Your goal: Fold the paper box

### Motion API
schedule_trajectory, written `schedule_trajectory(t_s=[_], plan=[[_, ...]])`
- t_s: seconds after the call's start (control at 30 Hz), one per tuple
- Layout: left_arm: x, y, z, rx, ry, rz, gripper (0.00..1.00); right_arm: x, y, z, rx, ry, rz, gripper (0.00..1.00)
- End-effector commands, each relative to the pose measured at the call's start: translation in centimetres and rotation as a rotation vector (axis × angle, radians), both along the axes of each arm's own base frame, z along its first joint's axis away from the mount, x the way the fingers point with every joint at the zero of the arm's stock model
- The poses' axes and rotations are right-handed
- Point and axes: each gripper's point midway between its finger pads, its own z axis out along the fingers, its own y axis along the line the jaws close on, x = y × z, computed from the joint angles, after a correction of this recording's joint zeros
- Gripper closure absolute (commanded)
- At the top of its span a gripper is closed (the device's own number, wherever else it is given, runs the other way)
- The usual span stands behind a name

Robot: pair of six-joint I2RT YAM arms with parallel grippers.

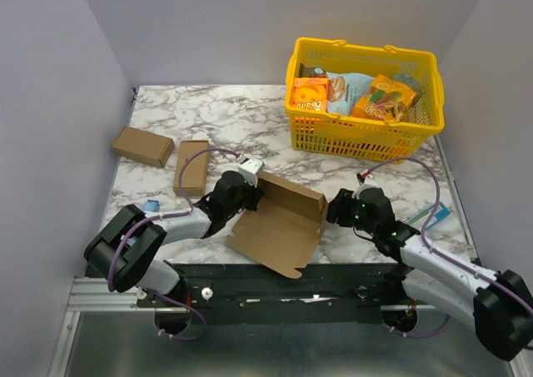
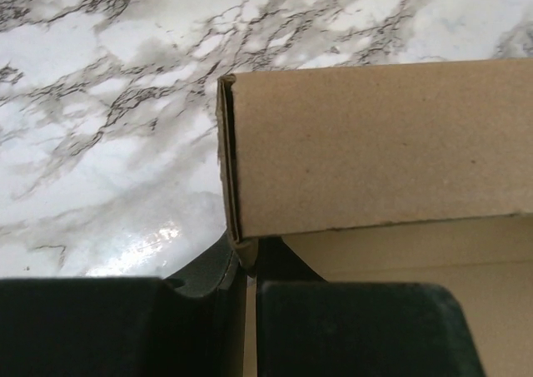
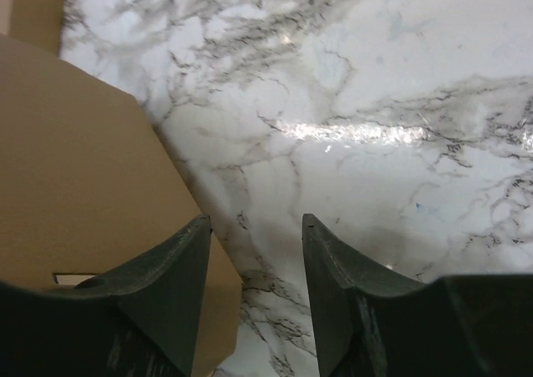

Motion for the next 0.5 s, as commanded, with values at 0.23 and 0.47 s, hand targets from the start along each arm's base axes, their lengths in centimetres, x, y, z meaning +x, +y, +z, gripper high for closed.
schedule_trajectory(t_s=[0.23, 0.47], plan=[[-1.4, -2.1, 2.8, -0.121, -0.037, -0.167, 1.00, -2.6, -0.8, 3.6, 0.034, -0.129, 0.075, 0.50], [-1.3, -1.4, 3.1, -0.143, -0.034, -0.162, 1.00, -3.5, -2.1, 4.7, 0.033, -0.135, 0.033, 0.49]])
